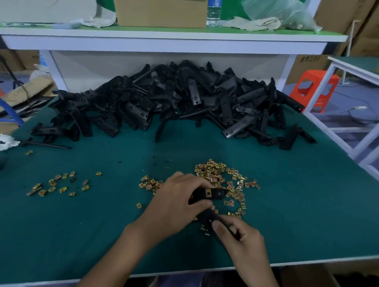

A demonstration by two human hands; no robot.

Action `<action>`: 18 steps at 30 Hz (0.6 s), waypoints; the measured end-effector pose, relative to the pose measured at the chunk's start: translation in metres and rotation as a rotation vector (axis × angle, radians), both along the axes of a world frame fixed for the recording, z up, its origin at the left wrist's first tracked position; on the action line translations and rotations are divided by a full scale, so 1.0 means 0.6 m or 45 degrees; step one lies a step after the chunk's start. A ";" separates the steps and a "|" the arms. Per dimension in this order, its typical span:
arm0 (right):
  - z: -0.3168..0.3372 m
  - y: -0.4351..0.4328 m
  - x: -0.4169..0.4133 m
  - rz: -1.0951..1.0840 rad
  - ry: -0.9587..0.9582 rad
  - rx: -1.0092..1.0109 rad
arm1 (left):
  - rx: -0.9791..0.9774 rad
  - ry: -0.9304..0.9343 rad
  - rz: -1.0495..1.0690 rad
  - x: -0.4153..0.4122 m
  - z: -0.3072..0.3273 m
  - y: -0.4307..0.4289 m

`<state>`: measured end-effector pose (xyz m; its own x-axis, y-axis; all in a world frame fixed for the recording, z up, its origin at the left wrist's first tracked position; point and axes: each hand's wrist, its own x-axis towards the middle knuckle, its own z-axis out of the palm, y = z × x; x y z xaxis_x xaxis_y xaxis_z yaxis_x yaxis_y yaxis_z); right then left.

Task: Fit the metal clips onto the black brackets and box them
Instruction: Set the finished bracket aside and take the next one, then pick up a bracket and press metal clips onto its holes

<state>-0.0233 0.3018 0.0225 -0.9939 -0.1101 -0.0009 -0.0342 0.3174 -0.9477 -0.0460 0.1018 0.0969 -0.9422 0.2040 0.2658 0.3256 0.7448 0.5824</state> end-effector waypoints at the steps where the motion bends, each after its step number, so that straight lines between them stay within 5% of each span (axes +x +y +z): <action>1: 0.002 0.004 0.008 0.001 -0.016 -0.013 | 0.010 0.016 0.003 0.000 -0.001 0.007; 11: -0.020 0.143 0.212 -0.507 -0.228 -0.175 | -0.031 0.215 -0.413 0.014 -0.054 0.189; 18: -0.040 0.222 0.342 -1.095 -0.489 -0.798 | 0.143 0.043 -0.681 0.098 -0.063 0.313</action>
<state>0.1820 0.4349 -0.0016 -0.6855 0.5216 -0.5079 0.2940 -0.4398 -0.8486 0.0129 0.2894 0.0592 -0.7051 0.6212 0.3419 0.6619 0.4038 0.6315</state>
